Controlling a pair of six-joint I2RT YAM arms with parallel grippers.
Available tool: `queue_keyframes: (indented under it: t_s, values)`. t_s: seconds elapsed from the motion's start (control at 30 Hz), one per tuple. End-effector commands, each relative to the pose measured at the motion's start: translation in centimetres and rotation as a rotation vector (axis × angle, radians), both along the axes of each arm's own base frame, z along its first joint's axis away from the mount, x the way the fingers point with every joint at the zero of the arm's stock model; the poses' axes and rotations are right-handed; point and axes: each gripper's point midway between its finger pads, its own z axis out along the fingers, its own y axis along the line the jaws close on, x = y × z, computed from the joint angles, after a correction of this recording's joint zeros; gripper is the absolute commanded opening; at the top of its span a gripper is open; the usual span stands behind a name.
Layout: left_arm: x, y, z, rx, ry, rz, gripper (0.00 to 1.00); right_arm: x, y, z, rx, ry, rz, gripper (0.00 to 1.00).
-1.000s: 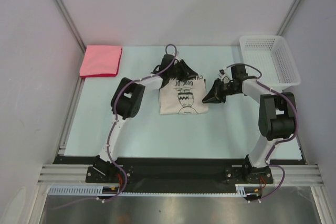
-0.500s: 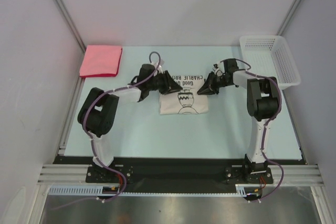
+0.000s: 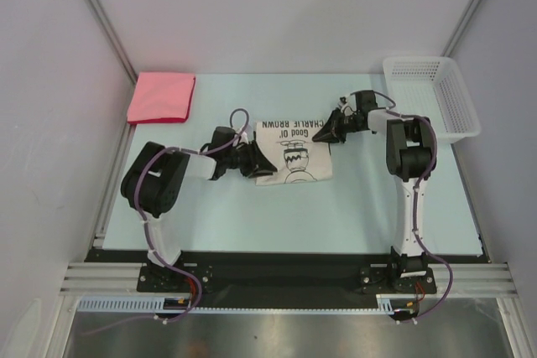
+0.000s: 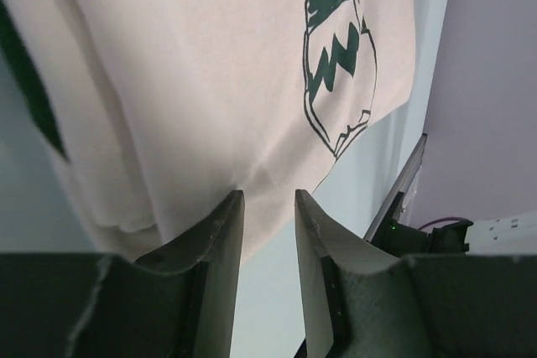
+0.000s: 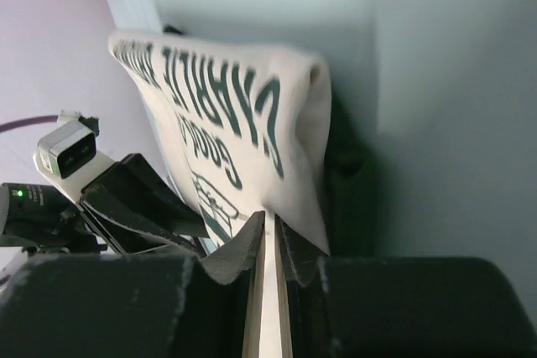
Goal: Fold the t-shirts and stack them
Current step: Fold the tshirt
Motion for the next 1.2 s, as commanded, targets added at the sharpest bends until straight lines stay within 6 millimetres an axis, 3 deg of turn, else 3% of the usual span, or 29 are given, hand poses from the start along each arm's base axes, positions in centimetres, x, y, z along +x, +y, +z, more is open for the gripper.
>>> queue_keyframes:
  t_s: [0.0,0.1,0.23,0.27,0.37,0.43,0.47,0.5,0.67,0.73,0.77,0.83,0.9,0.93,1.0,1.03,1.07,1.1,1.13,1.17]
  values:
    - [2.2,0.9,3.7,-0.003,-0.161,-0.038,0.37,4.0,-1.2,1.0,0.013,-0.077,-0.054,0.15]
    - [5.1,0.8,6.0,-0.039,-0.211,-0.011,0.38,5.1,-0.6,2.2,0.026,-0.101,-0.046,0.15]
    - [8.7,-0.5,6.6,-0.122,-0.197,0.042,0.38,5.9,-0.1,1.9,0.043,-0.090,-0.059,0.15]
    - [9.1,-0.8,4.7,-0.142,-0.120,0.070,0.38,5.9,0.1,1.3,0.057,-0.071,-0.065,0.15]
    - [11.8,-0.7,4.1,-0.207,-0.125,0.139,0.37,6.8,0.2,0.0,0.065,-0.061,-0.099,0.15]
    - [13.7,-0.1,3.8,-0.194,-0.137,0.174,0.37,7.2,0.1,-0.7,0.062,-0.045,-0.125,0.15]
    - [14.1,0.1,1.9,-0.169,-0.095,0.183,0.37,7.6,0.0,-0.8,0.064,-0.055,-0.135,0.15]
    - [15.0,0.9,1.5,-0.159,-0.090,0.201,0.37,7.8,-0.2,-1.5,0.065,-0.037,-0.150,0.14]
    - [18.9,4.2,1.4,-0.166,-0.095,0.309,0.37,9.4,-2.2,-2.3,0.029,-0.011,-0.207,0.16]
    - [19.9,5.0,2.0,-0.152,-0.111,0.309,0.37,10.5,-3.2,-1.2,-0.025,-0.070,-0.205,0.17]
    - [19.8,5.2,2.2,-0.148,-0.104,0.303,0.37,9.8,-3.8,-1.0,-0.068,-0.023,-0.203,0.20]
    - [19.8,5.6,4.9,-0.138,-0.165,0.290,0.38,11.1,-4.9,2.2,-0.177,-0.145,-0.175,0.28]
    - [19.3,6.4,6.3,-0.088,-0.177,0.294,0.40,9.7,-5.8,4.1,-0.260,-0.137,-0.140,0.36]
    - [18.9,7.0,8.6,-0.058,-0.243,0.282,0.41,10.3,-7.0,6.7,-0.334,-0.194,-0.166,0.40]
    - [17.9,8.7,9.1,0.003,-0.213,0.304,0.41,8.4,-8.1,8.8,-0.402,-0.196,-0.136,0.45]
    - [17.1,9.5,9.3,0.035,-0.220,0.305,0.42,7.2,-8.6,8.5,-0.455,-0.177,-0.129,0.45]
    - [15.9,10.4,10.9,0.054,-0.210,0.317,0.42,5.6,-8.6,11.0,-0.484,-0.200,-0.123,0.48]
    - [15.5,11.6,11.6,0.078,-0.218,0.348,0.43,4.3,-7.9,11.4,-0.519,-0.222,-0.084,0.48]
    - [14.2,12.3,11.1,0.110,-0.200,0.352,0.44,3.2,-8.1,12.0,-0.587,-0.239,-0.085,0.48]
    - [12.9,13.0,12.8,0.128,-0.214,0.367,0.45,0.9,-8.1,10.2,-0.642,-0.202,-0.053,0.50]
